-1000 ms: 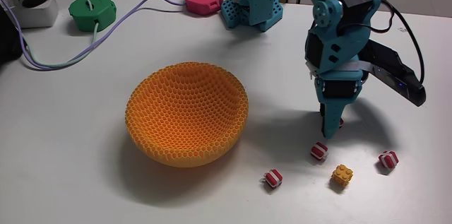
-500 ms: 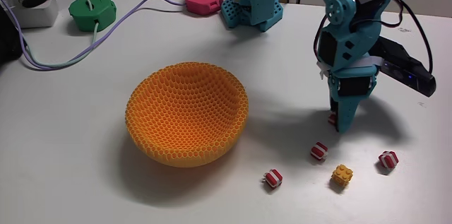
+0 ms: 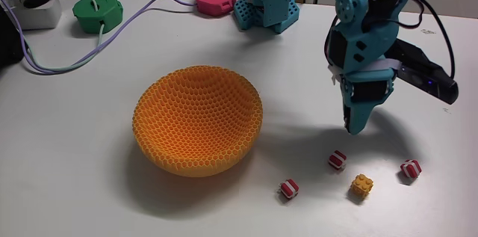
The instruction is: Place cube pieces into the yellow basket
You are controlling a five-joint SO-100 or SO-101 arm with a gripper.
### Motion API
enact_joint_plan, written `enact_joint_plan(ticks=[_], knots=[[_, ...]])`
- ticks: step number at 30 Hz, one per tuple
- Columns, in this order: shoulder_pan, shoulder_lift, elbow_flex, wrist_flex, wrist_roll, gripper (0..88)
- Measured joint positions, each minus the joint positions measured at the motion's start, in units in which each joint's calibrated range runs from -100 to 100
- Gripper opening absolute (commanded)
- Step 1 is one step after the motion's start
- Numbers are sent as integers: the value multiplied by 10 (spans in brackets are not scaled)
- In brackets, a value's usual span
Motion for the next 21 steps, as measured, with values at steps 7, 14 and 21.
enact_joint_plan(ticks=[7,14,21], knots=[[121,-134,-101,101,31,0],[387,-212,-28,52,88,77],[466,-213,146,-6,109,342]])
